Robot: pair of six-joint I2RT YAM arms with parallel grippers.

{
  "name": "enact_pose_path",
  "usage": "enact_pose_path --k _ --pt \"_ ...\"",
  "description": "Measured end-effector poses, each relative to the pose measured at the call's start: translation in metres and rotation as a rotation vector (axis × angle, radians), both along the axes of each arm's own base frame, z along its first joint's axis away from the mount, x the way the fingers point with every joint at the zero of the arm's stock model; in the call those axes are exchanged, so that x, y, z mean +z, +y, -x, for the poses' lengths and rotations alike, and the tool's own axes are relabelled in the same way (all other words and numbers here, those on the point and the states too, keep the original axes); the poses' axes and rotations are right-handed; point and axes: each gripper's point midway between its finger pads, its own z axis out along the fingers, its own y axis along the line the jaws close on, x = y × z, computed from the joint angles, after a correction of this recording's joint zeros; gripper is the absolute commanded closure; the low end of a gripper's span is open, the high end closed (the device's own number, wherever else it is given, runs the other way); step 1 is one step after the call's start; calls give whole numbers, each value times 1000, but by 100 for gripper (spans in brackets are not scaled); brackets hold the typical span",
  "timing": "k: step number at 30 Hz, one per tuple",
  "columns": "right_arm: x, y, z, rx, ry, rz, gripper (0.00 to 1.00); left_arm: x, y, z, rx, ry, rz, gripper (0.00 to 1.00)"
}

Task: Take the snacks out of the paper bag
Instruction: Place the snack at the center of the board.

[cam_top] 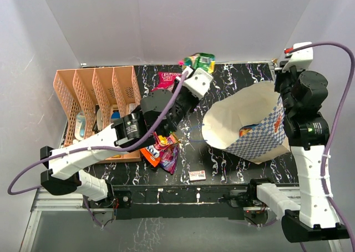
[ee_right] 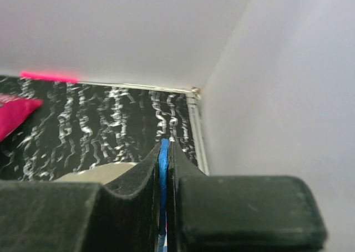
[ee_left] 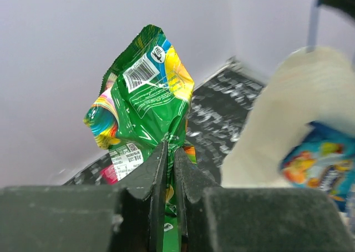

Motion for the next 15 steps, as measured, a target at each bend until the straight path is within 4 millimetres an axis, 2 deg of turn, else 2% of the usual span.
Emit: enact_pose_path --k 2,5,9,12,15 --pt "-2 15 2 88 10 16 92 -11 14 -11 101 -19 -40 100" --pt "-10 46 13 259 5 15 92 -40 33 -29 226 -10 -110 100" --pt "-35 97 43 558 2 -7 92 -80 58 -57 346 53 -172 100" --pt "-44 122 65 705 0 -49 92 -98 84 -79 443 105 -172 100" --pt "-53 133 80 770 21 -108 92 -116 115 -96 527 166 -149 100"
